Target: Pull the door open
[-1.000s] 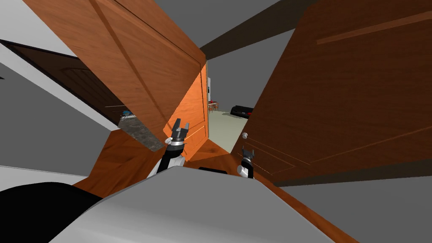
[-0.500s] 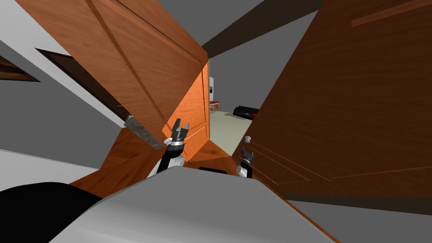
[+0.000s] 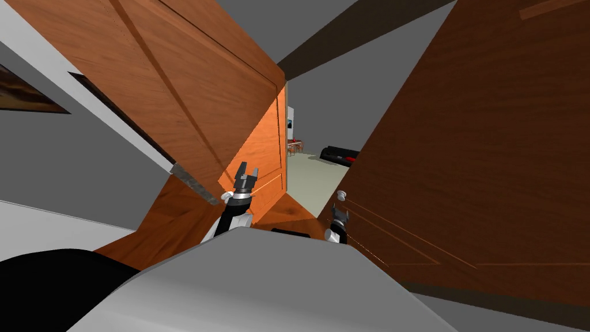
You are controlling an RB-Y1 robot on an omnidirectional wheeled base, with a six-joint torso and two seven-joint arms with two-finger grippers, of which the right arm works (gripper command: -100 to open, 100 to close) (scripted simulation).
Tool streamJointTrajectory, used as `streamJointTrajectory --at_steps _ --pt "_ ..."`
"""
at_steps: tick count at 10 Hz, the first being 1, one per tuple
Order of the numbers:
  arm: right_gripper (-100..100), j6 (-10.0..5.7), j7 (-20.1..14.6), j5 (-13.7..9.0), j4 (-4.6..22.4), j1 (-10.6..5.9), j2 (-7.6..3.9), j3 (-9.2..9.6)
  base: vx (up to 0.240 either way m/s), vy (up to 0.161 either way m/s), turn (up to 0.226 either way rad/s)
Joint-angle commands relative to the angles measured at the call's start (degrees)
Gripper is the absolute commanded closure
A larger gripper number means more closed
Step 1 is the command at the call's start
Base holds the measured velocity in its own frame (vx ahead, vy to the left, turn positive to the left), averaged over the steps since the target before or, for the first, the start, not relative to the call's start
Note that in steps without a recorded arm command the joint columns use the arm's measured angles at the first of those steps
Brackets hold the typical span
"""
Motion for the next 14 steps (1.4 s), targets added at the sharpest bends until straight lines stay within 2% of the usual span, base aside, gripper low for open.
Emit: streamJointTrajectory --at_steps 1,6,7,8,9,12,13,14 --pt "-100 -0.25 -2.26 -0.14 0.94 0.58 -1.89 0.08 0.190 -0.002 0.030" --pt "-100 -0.81 -6.46 -0.41 2.16 2.30 -5.45 0.26 0.105 0.004 0.027" --pt "-100 -1.03 -8.16 -0.52 2.66 2.99 -6.89 0.33 0.131 0.009 0.051" --pt "-100 -1.14 -8.97 -0.57 2.89 3.32 -7.57 0.36 0.123 -0.010 0.031" --pt "-100 -1.33 -10.47 -0.67 3.33 3.94 -8.84 0.43 0.132 -0.007 0.038" --pt "-100 -1.70 -13.24 -0.85 4.14 5.07 -11.18 0.54 0.155 -0.004 0.029" --pt "-100 -1.44 -12.64 -0.85 3.82 4.88 -10.87 0.48 0.080 0.001 0.006" --pt "100 -1.44 -12.64 -0.85 3.82 4.88 -10.87 0.48 -0.012 -0.004 -0.017"
